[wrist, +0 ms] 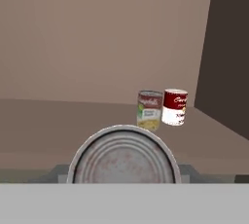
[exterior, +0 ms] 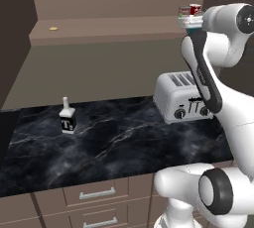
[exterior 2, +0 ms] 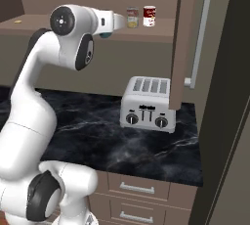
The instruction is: Pick the cans from the counter and place them in their designated side in the cabinet.
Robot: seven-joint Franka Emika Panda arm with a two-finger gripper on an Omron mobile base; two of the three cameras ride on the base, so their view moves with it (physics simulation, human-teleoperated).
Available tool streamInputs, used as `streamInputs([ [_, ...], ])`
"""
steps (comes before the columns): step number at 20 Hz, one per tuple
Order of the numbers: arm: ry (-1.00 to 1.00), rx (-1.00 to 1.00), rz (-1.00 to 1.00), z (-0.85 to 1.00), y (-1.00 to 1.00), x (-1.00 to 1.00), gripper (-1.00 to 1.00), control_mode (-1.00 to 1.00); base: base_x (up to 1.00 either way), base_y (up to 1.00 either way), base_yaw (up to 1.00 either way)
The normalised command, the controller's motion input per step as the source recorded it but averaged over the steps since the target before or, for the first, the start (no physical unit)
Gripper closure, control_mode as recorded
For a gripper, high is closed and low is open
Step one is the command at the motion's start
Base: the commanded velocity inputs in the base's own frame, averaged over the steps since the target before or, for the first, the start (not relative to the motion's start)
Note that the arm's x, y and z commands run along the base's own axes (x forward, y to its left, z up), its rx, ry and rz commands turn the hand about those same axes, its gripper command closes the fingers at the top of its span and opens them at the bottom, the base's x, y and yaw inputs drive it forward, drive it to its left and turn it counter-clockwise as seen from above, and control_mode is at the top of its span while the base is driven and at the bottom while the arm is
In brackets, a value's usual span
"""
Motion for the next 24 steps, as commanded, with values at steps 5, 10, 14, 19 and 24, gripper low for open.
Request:
streamInputs([
  [5, 0.0, 0.0, 0.0, 0.0, 0.07, 0.32, 1.0, -1.0, 0.0, 0.0, 0.0],
  [10, 0.03, 0.0, 0.0, 0.0, 0.02, 0.35, 1.0, -1.0, 0.0, 0.0, 0.0],
  [14, 0.05, 0.0, 0.0, 0.0, 0.0, 0.38, 1.0, -1.0, 0.0, 0.0, 0.0],
  [19, 0.06, 0.0, 0.0, 0.0, 0.0, 0.38, 1.0, -1.0, 0.0, 0.0, 0.0],
  [24, 0.07, 0.0, 0.0, -0.03, 0.01, 0.38, 1.0, -1.0, 0.0, 0.0, 0.0],
])
